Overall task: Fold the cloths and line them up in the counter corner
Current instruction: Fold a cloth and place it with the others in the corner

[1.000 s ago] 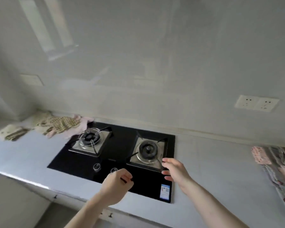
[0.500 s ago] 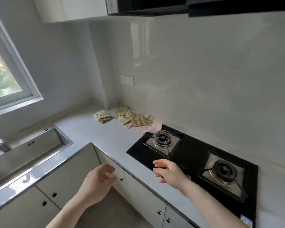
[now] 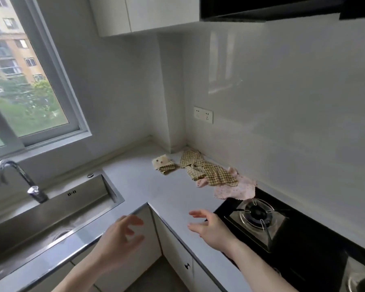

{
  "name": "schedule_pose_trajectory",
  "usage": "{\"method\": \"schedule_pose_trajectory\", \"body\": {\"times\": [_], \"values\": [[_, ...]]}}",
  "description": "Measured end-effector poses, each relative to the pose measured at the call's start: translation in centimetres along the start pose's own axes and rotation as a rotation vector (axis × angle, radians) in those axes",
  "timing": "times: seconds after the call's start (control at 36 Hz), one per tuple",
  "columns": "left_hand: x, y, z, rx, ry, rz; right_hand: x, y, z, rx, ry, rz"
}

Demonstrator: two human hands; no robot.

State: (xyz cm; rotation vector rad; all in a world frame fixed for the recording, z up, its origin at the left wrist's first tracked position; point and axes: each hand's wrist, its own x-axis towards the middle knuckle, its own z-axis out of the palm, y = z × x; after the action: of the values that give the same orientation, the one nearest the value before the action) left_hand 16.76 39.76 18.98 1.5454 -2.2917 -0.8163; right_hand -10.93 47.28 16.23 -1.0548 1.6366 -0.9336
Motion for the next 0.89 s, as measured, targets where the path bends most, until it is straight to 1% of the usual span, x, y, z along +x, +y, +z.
{"method": "schedule_pose_trajectory", "body": {"times": [0.08, 0.17, 0.31, 0.44, 0.64, 0.78, 0.89], "values": [[4.1, -0.9, -1.5, -0.013, 0.015, -0.024, 3.9, -1.4, -0.2, -0.009, -0.013, -0.003], [7.9, -1.7, -2.6, -0.038, 0.041, -0.018, 7.8, -2.8, -0.2, -0.025, 0.010, -0.024], [11.9, -3.3, -2.3, -0.009, -0.031, -0.038, 11.8, -2.8, 0.6, -0.041, -0.010, 0.008], [17.4, -4.3, -2.4, 0.007, -0.089, -0.028, 15.5, -3.0, 0.7, -0.068, 0.014, 0.034], [26.4, -7.0, -2.2, 0.034, -0.195, 0.024, 19.5, -2.4, 1.0, -0.090, 0.096, 0.098], [33.3, -8.1, -1.8, 0.069, -0.288, 0.106, 23.0, -1.7, 1.5, -0.094, 0.210, 0.149], [39.7, -10.2, -1.8, 0.115, -0.351, 0.199, 26.2, -1.1, 3.8, -0.078, 0.322, 0.213]]}}
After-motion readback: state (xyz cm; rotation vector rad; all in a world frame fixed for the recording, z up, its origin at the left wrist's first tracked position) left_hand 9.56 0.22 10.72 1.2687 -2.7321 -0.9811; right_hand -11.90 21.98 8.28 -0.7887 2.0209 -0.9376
